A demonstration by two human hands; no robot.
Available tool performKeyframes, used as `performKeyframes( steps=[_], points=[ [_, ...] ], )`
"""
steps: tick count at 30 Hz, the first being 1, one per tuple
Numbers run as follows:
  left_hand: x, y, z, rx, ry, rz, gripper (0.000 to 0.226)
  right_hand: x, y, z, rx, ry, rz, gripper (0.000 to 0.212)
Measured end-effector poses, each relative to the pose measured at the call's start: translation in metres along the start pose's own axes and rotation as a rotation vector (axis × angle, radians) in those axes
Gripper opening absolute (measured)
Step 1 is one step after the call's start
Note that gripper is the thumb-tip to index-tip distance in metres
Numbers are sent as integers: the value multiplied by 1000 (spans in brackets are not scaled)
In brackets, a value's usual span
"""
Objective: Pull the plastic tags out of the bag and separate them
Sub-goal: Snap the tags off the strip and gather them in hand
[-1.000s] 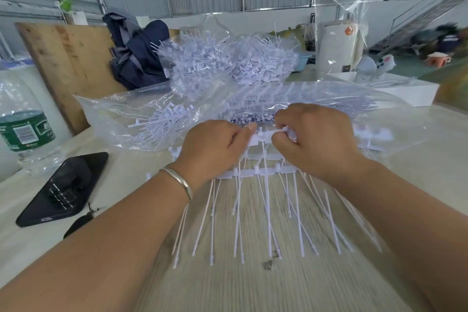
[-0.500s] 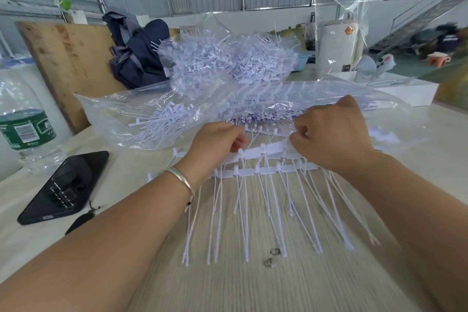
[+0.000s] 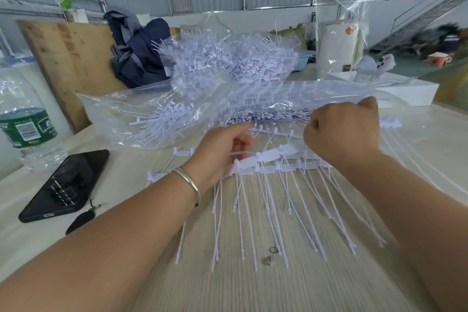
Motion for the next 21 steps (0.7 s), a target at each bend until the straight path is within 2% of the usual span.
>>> performKeyframes(
  steps=[4, 6, 8, 11, 13, 17, 21],
  points=[
    [-9, -5, -2, -34, 105, 126, 18, -13, 9, -2, 46, 91, -44, 27],
    [-7, -11, -4, -22, 74, 231, 18, -24, 10, -2, 48, 172, -200, 28],
    [-2, -26, -9, -76, 56, 248, 17, -34, 7, -3, 19, 234, -331, 30],
    [-2, -43, -13, -163, 89, -51, 17, -36, -6, -2, -63, 230, -416, 31],
    [2, -36, -11, -115, 71, -213, 21, -34, -9, -1, -85, 212, -399, 22],
    [-2, -33, -7, -147, 71, -369, 38, -41, 5, 0, -63, 223, -279, 27],
    [1, -42, -8, -255, 36, -495, 29, -45, 23, 0, 13, 214, -192, 26]
  ],
)
Point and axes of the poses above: each hand's wrist, its own z-axis away from the middle knuckle, its own y-axis out of the palm, x = y × z, the point moved 10 cm from there along -z, towards the middle knuckle, and after that the axes turned 11 degrees about -z, right-handed, at the moved point
